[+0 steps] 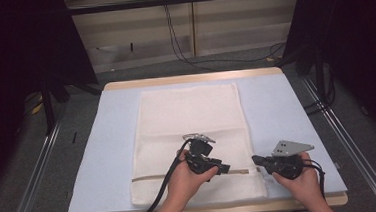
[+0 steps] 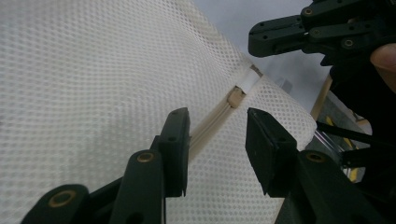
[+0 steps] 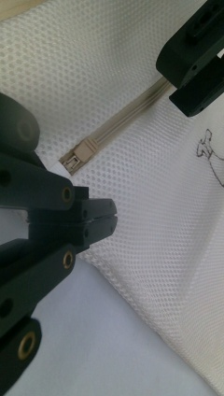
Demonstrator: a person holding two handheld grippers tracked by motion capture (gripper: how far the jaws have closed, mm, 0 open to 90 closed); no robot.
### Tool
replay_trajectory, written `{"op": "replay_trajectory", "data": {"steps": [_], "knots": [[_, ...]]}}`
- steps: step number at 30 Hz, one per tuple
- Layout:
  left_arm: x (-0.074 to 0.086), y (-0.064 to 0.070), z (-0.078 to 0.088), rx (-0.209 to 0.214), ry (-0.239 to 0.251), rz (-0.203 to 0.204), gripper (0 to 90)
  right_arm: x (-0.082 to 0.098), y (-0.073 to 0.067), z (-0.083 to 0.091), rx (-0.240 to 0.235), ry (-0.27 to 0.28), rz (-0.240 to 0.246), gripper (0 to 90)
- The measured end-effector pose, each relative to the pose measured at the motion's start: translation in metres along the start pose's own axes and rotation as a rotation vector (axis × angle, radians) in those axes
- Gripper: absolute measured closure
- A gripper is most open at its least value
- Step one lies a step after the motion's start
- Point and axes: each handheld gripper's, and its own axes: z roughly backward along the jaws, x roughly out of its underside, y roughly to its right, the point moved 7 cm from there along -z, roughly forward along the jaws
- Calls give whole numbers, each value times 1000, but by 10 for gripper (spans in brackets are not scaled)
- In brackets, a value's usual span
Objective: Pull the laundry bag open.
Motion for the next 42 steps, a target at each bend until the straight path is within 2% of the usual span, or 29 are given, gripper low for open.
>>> {"op": "replay_trajectory", "data": {"steps": [2, 4, 5, 7, 8, 9, 12, 13, 15, 17, 18, 19, 22, 23, 24, 28, 31, 34, 35, 36, 37, 39, 40, 42], "knots": [[-1, 5, -9, 28, -11, 12, 613, 3, -2, 0, -11, -13, 16, 900], [-1, 5, -11, 22, -24, 0, 624, 4, -2, 0, -8, -21, 14, 900], [-1, 8, -16, 40, -39, 12, 631, 5, -2, 0, 0, -23, 9, 900], [-1, 7, -18, 48, -50, 1, 636, 5, -2, 1, 1, -22, 12, 900], [-2, 9, -20, 56, -41, 21, 644, 5, -2, 1, -1, -24, 12, 900], [-2, 11, -23, 87, -46, 42, 649, 6, -3, 1, -5, -28, 10, 900], [-2, 11, -27, 81, -46, 50, 661, 8, -3, 0, 1, -37, 14, 900], [-3, 10, -30, 86, -52, 70, 666, 10, -4, -1, -6, -46, 20, 900], [-3, 9, -32, 86, -54, 81, 668, 11, -4, -1, -6, -48, 19, 900], [-5, 10, -37, 104, -57, 111, 673, 11, -4, -2, -7, -49, 24, 900], [-5, 10, -37, 104, -57, 111, 673, 11, -4, -2, -7, -49, 24, 900], [-5, 10, -41, 100, -68, 135, 674, 12, -4, -2, -8, -51, 27, 900], [-4, 8, -45, 91, -90, 128, 673, 13, -4, -2, -7, -60, 32, 900], [-5, 9, -47, 95, -84, 149, 673, 13, -4, -2, -7, -60, 32, 900], [-5, 8, -48, 106, -87, 147, 674, 13, -4, -2, -7, -60, 35, 900], [-4, 7, -53, 102, -103, 158, 706, 15, -5, -4, -6, -71, 44, 900], [-6, 10, -60, 112, -90, 195, 707, 16, -5, -4, -3, -72, 40, 900], [-6, 9, -61, 122, -97, 194, 721, 17, -5, -4, 0, -73, 38, 900], [-7, 10, -62, 121, -94, 203, 775, 17, -5, -5, -2, -71, 35, 900], [-7, 9, -63, 111, -96, 205, 777, 17, -5, -5, -3, -71, 35, 900], [-7, 9, -65, 118, -91, 207, 779, 17, -5, -5, -3, -70, 36, 900], [-7, 9, -64, 112, -96, 201, 821, 17, -6, -5, -2, -70, 37, 900], [-8, 10, -66, 127, -86, 218, 829, 18, -6, -5, -3, -72, 41, 900], [-8, 9, -66, 126, -94, 216, 838, 18, -6, -5, -3, -73, 41, 900]]}}
